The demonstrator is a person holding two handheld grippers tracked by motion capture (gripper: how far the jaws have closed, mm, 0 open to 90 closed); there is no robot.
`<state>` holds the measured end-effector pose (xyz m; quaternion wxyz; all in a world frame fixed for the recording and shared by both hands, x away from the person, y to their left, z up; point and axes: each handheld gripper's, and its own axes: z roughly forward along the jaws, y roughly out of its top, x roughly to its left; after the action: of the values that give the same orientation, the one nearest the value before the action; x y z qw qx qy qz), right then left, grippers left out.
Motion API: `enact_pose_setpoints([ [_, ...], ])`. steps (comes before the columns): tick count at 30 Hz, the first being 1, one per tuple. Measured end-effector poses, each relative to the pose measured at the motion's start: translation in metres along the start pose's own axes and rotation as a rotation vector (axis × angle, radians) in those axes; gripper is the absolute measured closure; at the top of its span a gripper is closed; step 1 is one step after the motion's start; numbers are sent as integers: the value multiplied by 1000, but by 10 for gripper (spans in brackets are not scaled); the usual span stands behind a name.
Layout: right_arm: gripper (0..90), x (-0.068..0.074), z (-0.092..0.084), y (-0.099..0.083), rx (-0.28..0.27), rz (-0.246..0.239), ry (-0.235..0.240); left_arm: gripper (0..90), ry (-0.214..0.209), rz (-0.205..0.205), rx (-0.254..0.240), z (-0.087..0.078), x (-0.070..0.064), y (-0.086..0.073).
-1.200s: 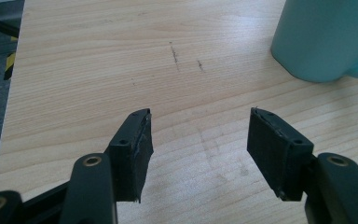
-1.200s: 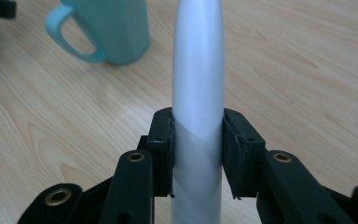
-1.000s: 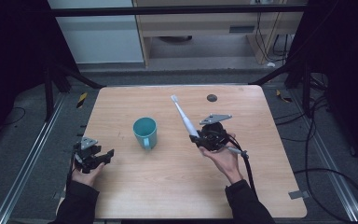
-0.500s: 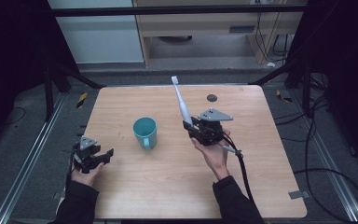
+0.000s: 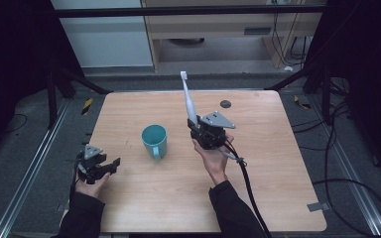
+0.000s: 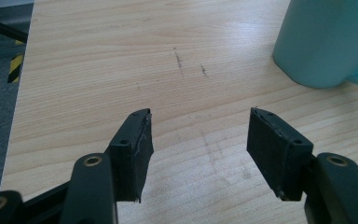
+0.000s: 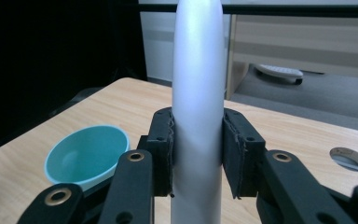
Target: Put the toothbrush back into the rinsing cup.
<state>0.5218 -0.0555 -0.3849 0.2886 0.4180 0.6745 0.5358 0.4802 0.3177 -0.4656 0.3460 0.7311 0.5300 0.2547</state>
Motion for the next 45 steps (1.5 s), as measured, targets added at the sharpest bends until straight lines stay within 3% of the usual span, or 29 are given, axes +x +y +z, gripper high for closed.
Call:
enact_pose_setpoints([
  [7,665,8,11,3,-43,20,-23,401,0,-4,-2,0,1,0],
  [15,664,28,30,7,-84,22,-68,401,-1,-8,-7,-1,2,0],
  [25,664,52,54,7,-107,37,-72,401,0,-13,-11,-2,2,0],
  [45,664,76,78,2,-116,72,-61,400,11,-6,-13,-2,3,0],
])
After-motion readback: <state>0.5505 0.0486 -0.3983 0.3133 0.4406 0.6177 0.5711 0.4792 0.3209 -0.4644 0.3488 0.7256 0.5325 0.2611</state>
